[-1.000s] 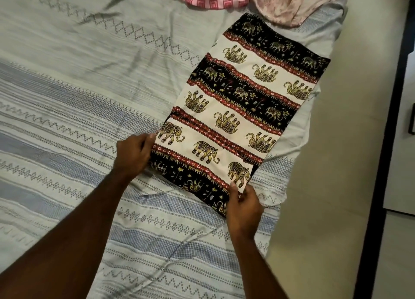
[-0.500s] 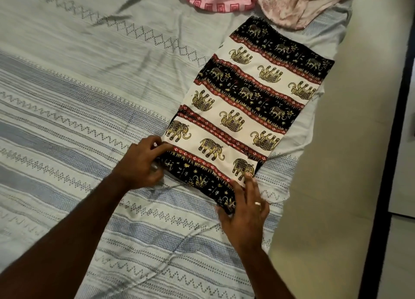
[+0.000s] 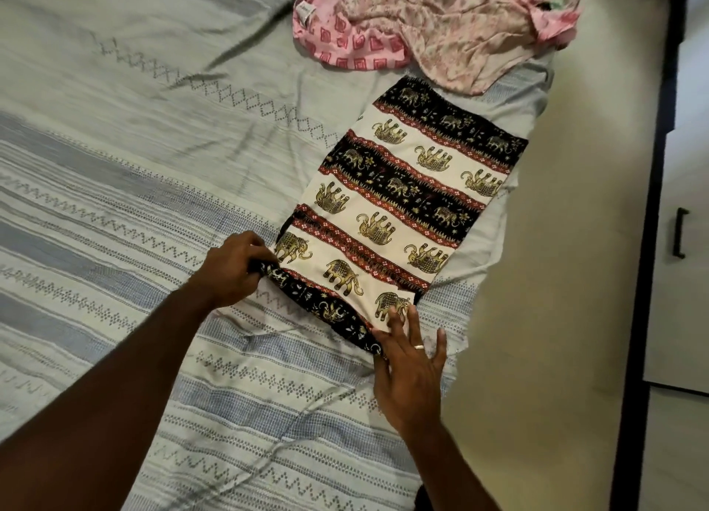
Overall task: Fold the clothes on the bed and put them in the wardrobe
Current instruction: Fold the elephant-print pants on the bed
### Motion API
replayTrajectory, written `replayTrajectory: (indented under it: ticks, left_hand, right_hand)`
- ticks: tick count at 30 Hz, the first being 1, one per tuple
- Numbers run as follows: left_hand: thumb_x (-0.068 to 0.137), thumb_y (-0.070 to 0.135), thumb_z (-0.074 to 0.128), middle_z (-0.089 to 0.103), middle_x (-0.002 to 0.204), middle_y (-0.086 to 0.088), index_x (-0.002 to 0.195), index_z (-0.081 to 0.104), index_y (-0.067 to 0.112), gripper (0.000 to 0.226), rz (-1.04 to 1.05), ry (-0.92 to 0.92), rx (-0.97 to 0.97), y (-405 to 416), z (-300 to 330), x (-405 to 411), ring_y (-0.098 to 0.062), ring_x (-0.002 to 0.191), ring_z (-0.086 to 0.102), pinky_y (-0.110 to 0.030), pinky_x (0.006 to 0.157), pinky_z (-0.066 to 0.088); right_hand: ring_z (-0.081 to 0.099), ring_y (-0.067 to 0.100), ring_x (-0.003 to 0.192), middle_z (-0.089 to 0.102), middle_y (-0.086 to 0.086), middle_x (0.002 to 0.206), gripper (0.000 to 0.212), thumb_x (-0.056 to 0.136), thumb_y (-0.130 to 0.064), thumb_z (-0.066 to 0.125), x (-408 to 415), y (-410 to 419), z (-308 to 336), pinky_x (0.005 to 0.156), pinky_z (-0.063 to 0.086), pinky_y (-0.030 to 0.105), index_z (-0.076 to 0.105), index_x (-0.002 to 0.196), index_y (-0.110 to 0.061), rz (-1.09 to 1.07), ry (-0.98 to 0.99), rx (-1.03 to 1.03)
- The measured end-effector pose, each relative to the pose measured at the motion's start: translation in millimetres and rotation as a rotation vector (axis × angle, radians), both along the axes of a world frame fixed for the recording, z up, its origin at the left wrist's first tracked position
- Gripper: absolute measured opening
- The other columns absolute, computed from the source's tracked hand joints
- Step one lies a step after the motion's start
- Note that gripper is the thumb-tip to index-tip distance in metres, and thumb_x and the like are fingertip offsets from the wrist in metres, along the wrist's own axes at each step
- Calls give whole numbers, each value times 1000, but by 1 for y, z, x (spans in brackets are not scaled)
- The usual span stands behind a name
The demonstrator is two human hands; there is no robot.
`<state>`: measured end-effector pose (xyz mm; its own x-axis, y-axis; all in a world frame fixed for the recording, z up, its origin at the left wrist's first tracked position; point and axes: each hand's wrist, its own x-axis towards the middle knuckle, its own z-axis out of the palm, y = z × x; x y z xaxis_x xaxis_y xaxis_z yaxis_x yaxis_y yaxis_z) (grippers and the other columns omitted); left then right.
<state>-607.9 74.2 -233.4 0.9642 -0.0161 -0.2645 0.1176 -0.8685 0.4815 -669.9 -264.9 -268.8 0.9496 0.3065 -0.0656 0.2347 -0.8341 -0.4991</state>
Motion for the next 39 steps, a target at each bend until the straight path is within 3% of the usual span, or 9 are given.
replayTrajectory:
  ticks: [7, 10, 12, 16, 18, 23, 27, 32, 39]
  left_hand:
    - [80, -13, 74, 59, 131, -10, 94, 75, 13, 29, 192, 65, -385, -27, 51, 50, -19, 115, 58, -4, 83, 44]
    - [79, -9, 73, 67, 120, -4, 94, 76, 7, 23, 248, 116, -515, -39, 60, 88, -20, 103, 66, -11, 73, 51]
    - [85, -13, 63, 73, 92, -5, 98, 76, 3, 25, 278, 193, -561, -45, 66, 116, -15, 76, 67, -16, 58, 48]
    - [91, -7, 61, 65, 67, -9, 80, 77, 12, 27, 240, 302, -599, -66, 62, 200, -22, 62, 56, -26, 52, 39]
    - [94, 7, 66, 69, 82, -11, 97, 73, 8, 7, 281, 303, -616, -75, 47, 234, -23, 72, 62, -23, 54, 46]
    - [70, 90, 55, 70, 103, -8, 111, 70, 9, 92, 479, 361, -444, -82, -3, 256, -22, 89, 64, -32, 74, 50]
    - [86, 74, 53, 72, 108, -8, 114, 68, 15, 67, 574, 277, -353, -102, -22, 249, -26, 99, 68, -41, 91, 53]
    - [103, 52, 43, 71, 105, -17, 120, 60, 9, 49, 523, 51, 14, -120, -33, 242, -39, 99, 66, -44, 84, 50]
    - [93, 77, 32, 68, 83, -12, 112, 57, 11, 72, 541, 36, -126, -88, -48, 239, -35, 75, 68, -48, 72, 58]
  right_hand:
    - [49, 18, 139, 62, 0, 136, 33, 96, -27, 54, 45, -15, 32, 126, 12, 39, 68, 126, -26, -207, 255, 443]
    - [71, 26, 93, 78, 1, 98, 29, 91, -29, 57, 86, -22, 43, 101, 50, 36, 75, 114, -27, -350, 343, 649]
    - [64, 24, 67, 74, -5, 78, 23, 86, -23, 56, 121, -25, 52, 66, 53, 39, 78, 92, -26, -434, 333, 809]
    - [62, 18, 74, 70, -3, 73, 18, 86, -11, 61, 197, -29, 40, 69, 49, 34, 74, 77, -20, -735, 424, 972]
    - [69, 25, 86, 74, -4, 81, 19, 95, -14, 65, 222, -34, 19, 81, 54, 43, 74, 82, -23, -864, 535, 939]
    - [68, 14, 80, 74, -5, 86, 30, 80, -53, 74, 232, -31, 3, 70, 53, 27, 70, 90, -24, -993, 596, 691]
    - [66, 21, 73, 72, 3, 83, 44, 85, -54, 69, 223, -4, 4, 59, 48, 24, 66, 91, -11, -1062, 484, 492]
    - [63, 27, 77, 70, 18, 95, 39, 105, -40, 42, 228, 24, -5, 59, 40, 28, 56, 116, -5, -1132, 354, 316]
    - [50, 13, 51, 49, -2, 62, 30, 109, -32, 35, 235, 2, -13, 47, 28, 18, 53, 109, -9, -1064, 310, 246]
